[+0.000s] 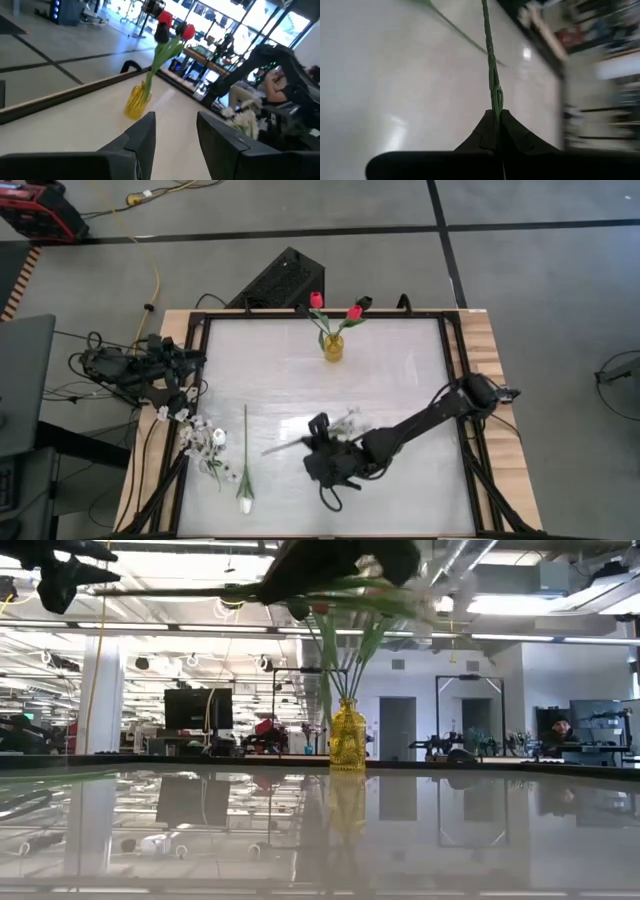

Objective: Sort flowers into vase by color
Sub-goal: Put the white flowers into the transparent vase

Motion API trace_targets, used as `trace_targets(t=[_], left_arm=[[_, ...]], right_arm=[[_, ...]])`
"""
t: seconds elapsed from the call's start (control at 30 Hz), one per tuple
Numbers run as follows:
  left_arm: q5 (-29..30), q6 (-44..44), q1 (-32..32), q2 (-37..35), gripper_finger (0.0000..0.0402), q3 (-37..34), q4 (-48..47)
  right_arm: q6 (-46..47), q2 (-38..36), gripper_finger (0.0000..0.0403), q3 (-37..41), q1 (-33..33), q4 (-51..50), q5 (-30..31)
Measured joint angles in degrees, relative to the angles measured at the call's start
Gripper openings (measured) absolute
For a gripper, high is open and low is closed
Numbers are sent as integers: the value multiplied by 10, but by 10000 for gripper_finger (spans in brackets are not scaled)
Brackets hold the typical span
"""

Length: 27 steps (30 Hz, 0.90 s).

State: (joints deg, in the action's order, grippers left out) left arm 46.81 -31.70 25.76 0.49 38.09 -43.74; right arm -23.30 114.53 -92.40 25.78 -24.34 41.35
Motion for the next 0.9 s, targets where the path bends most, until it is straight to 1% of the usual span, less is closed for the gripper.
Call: trace_targets(t=[0.07, 0.17, 0.27, 0.33, 0.43, 0.5, 0.6, 0.7, 0.77, 0.9], left_arm=[[1, 14, 0, 8, 128, 0, 19], [0, 36, 0, 28, 126, 0, 53], [-19, 59, 0, 57, 126, 7, 90], [-43, 72, 0, 78, 126, 15, 123], [-84, 104, 0, 116, 126, 32, 165], [-90, 127, 0, 145, 126, 54, 182], [-86, 146, 0, 189, 126, 102, 181], [-85, 147, -2, 236, 126, 147, 153], [-84, 126, -8, 267, 126, 170, 119], [-105, 92, -33, 326, 126, 186, 62]], right_arm=[[-87, -6, 29, 0, -6, -9, 34], [-246, -3, 29, 0, -17, -4, 96], [-397, -1, 29, 0, -36, 49, 147], [-484, -2, 35, 0, -53, 98, 151], [-604, -1, 39, 0, -75, 181, 149], [-685, -1, 36, 0, -85, 245, 147], [-795, -1, 31, 0, -98, 332, 137], [-842, -1, 30, 0, -112, 388, 86], [-873, -1, 32, 0, -121, 422, 57], [-910, -2, 30, 0, -133, 436, 8]])
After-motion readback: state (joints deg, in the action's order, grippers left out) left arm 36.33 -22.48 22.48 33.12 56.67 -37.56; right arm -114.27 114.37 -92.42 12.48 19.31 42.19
